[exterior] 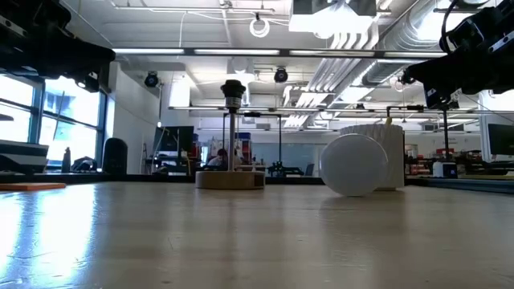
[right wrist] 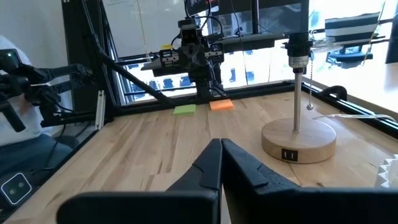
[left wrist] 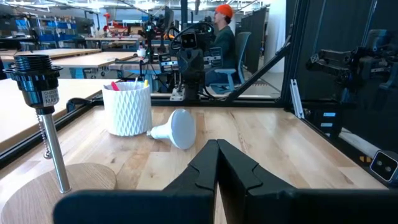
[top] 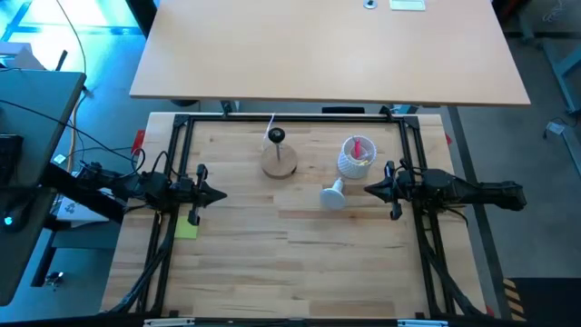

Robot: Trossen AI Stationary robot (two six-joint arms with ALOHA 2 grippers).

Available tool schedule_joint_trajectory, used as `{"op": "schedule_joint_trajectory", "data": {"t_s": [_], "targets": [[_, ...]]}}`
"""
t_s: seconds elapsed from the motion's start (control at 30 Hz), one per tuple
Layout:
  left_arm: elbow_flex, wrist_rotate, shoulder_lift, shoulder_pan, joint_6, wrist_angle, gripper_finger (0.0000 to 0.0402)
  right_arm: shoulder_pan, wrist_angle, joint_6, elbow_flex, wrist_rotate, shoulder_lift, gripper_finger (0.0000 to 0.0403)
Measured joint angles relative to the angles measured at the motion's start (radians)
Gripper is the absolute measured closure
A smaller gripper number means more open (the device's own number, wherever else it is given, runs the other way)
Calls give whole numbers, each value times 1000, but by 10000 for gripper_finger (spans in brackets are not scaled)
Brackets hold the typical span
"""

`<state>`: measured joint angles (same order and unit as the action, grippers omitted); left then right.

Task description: Screw lightbulb

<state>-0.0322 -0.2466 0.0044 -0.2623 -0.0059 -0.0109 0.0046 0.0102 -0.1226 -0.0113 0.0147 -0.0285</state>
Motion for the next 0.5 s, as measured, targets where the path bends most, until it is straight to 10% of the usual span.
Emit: {"op": "schedule_joint_trajectory", "data": {"t_s": [0.5], "targets": [[17, 4, 21, 0, -202, 239, 402, 0, 0, 0, 0, 0, 0, 403]]}}
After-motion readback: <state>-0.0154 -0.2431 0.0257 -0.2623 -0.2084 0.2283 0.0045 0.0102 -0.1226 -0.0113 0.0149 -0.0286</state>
